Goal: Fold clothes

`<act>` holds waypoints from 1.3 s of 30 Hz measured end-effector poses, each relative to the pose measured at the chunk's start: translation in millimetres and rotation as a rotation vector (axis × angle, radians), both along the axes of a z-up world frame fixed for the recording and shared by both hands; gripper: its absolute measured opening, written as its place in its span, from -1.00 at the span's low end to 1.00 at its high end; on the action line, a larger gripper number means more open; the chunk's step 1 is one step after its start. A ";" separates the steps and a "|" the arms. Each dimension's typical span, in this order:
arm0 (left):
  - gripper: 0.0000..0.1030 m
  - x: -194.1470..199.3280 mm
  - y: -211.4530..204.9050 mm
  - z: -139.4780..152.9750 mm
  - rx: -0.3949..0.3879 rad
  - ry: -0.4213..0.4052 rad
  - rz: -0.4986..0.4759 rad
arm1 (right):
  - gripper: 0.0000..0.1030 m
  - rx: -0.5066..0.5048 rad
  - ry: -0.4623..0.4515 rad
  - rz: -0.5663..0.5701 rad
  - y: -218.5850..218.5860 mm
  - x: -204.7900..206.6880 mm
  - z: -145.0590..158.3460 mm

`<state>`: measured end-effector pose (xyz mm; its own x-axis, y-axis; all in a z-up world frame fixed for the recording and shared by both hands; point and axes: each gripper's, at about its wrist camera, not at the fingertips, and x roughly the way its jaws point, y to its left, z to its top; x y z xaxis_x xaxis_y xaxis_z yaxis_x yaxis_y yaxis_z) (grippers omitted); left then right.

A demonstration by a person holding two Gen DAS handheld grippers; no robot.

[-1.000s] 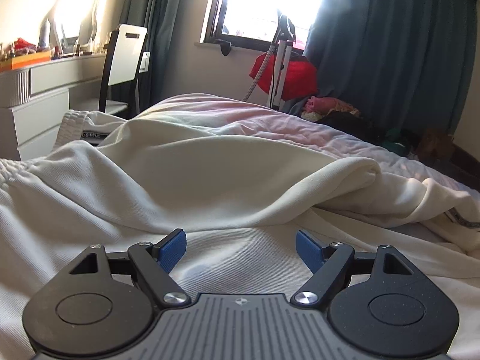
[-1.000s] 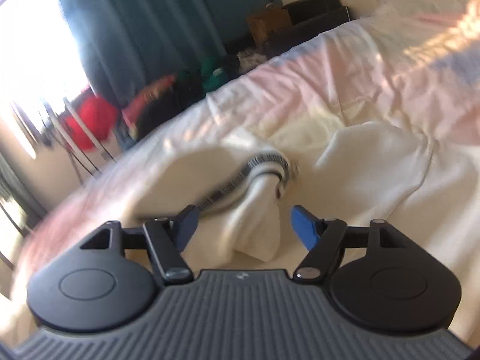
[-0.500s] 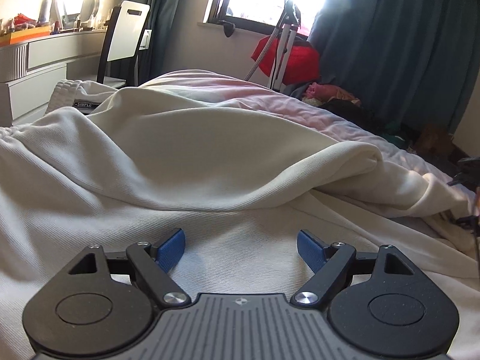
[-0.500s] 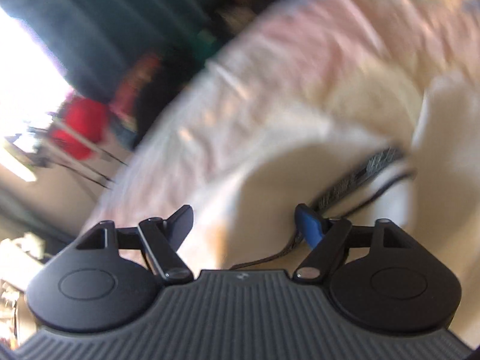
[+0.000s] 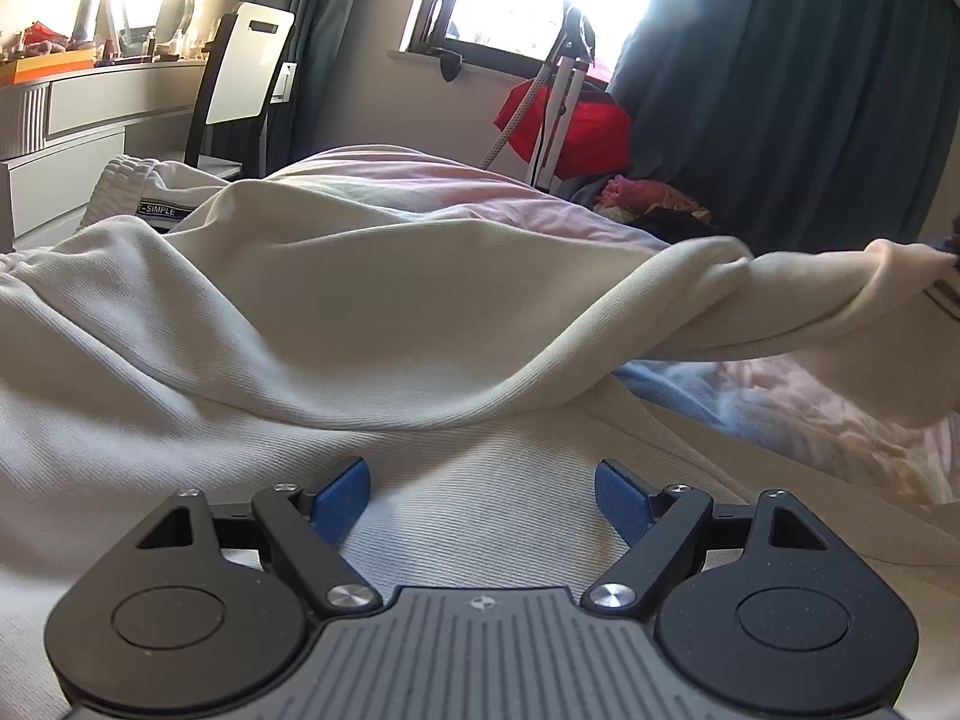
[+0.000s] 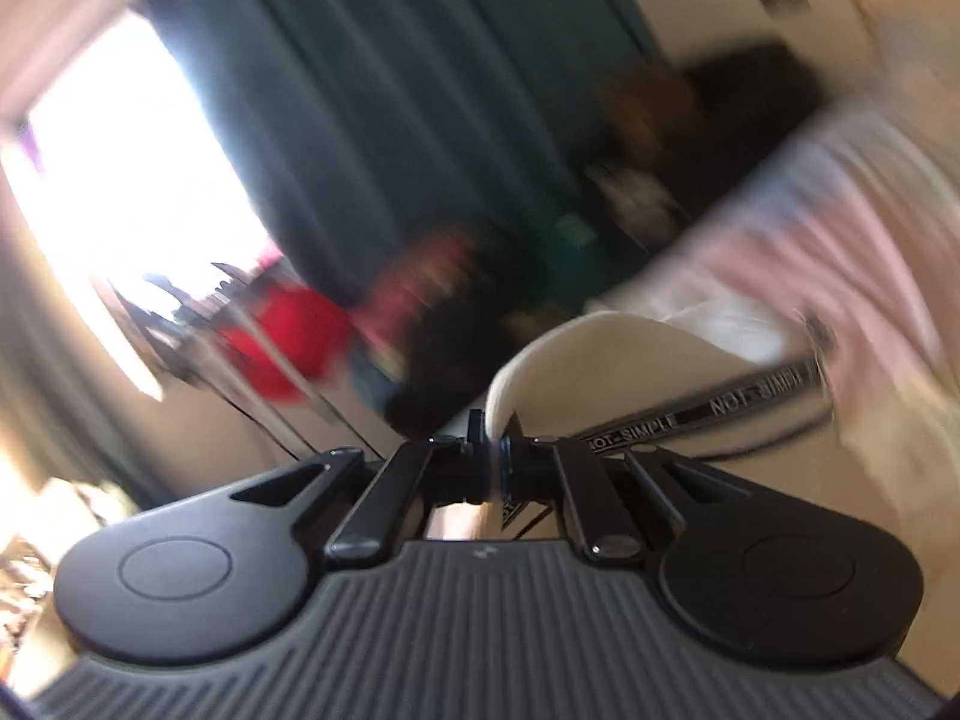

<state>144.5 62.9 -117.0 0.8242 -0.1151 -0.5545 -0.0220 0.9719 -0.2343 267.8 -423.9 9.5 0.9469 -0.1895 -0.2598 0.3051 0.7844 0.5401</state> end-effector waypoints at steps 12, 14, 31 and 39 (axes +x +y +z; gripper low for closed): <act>0.62 -16.0 -3.5 15.8 0.025 -0.043 0.000 | -0.28 0.116 0.440 -0.142 -45.5 -90.5 -128.2; 0.62 -16.9 -5.5 17.2 0.034 -0.051 -0.005 | 0.30 0.067 0.421 -0.161 -42.6 -99.6 -119.2; 0.62 -20.4 -4.7 11.9 0.142 -0.071 -0.028 | 0.23 -0.226 0.637 -0.043 1.9 121.5 -93.4; 0.62 -2.4 -2.6 0.9 0.129 -0.044 -0.015 | -0.76 -0.212 0.676 -0.113 -16.9 150.2 -115.2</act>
